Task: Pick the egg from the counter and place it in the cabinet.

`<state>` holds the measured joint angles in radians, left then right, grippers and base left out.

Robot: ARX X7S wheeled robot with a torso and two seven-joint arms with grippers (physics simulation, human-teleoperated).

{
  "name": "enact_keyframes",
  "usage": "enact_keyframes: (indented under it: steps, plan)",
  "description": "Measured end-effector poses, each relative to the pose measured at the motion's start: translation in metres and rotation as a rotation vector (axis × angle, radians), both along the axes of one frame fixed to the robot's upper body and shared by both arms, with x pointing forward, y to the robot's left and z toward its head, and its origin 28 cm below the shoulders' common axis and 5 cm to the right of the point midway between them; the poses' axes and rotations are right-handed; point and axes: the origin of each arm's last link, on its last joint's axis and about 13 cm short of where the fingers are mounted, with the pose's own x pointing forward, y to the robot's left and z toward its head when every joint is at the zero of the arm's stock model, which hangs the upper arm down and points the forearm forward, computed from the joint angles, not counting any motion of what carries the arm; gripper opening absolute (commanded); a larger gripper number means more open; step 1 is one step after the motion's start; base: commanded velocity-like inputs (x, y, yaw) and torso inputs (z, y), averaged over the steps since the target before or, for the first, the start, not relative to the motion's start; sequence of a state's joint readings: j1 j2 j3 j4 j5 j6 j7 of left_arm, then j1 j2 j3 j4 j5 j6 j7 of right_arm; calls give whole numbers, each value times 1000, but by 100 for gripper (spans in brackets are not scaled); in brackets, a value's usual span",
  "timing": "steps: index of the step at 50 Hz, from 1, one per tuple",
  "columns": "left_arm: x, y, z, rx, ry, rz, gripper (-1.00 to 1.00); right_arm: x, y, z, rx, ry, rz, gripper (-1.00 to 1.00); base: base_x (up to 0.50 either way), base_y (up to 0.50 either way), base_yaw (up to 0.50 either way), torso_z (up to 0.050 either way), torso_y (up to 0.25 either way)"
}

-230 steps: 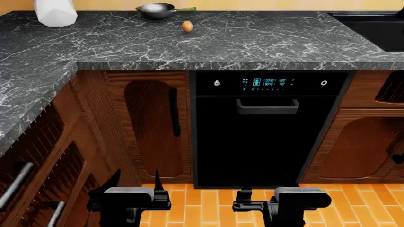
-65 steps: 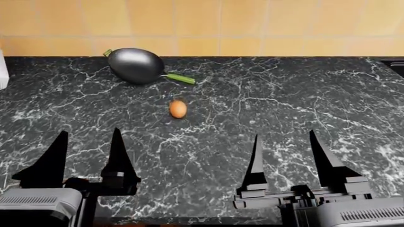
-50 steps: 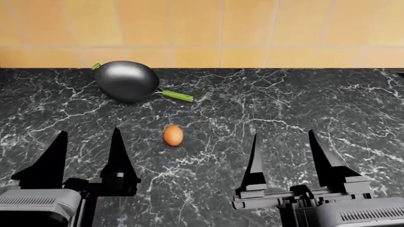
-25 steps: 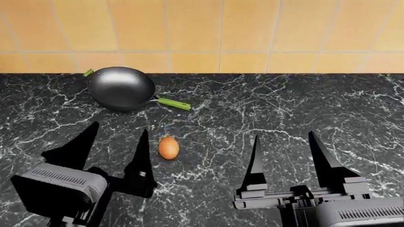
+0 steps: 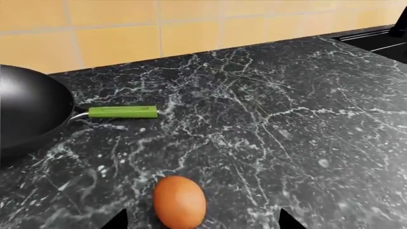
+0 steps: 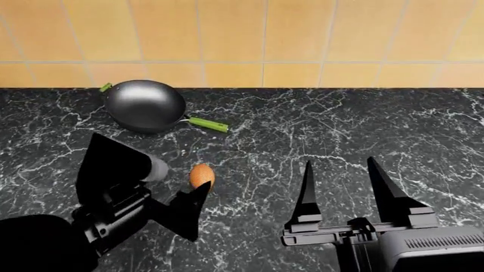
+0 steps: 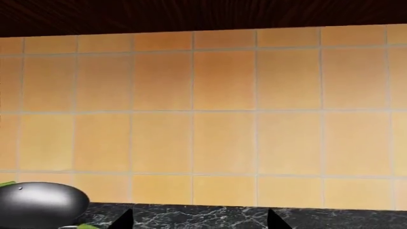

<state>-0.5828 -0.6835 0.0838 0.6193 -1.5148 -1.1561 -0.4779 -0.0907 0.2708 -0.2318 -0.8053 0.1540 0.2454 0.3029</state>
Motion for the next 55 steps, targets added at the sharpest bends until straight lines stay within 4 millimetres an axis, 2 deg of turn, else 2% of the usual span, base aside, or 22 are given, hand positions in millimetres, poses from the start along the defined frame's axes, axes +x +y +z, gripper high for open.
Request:
enact_keyframes:
  steps: [8, 21, 41, 55]
  plan:
    - [-3, 3, 12, 40, 68, -11, 100, -1, 0, 1, 5, 5, 9, 100, 0, 0, 0, 0, 0]
    - [-1, 2, 20, 83, 107, -6, 100, -4, 0, 3, 8, 7, 17, 100, 0, 0, 0, 0, 0]
    - [10, -11, 24, 103, 137, 8, 100, -6, -1, 5, 14, 8, 19, 100, 0, 0, 0, 0, 0]
    - [25, -21, 16, 121, 156, 33, 100, -5, -1, 5, 15, 12, 18, 100, 0, 0, 0, 0, 0]
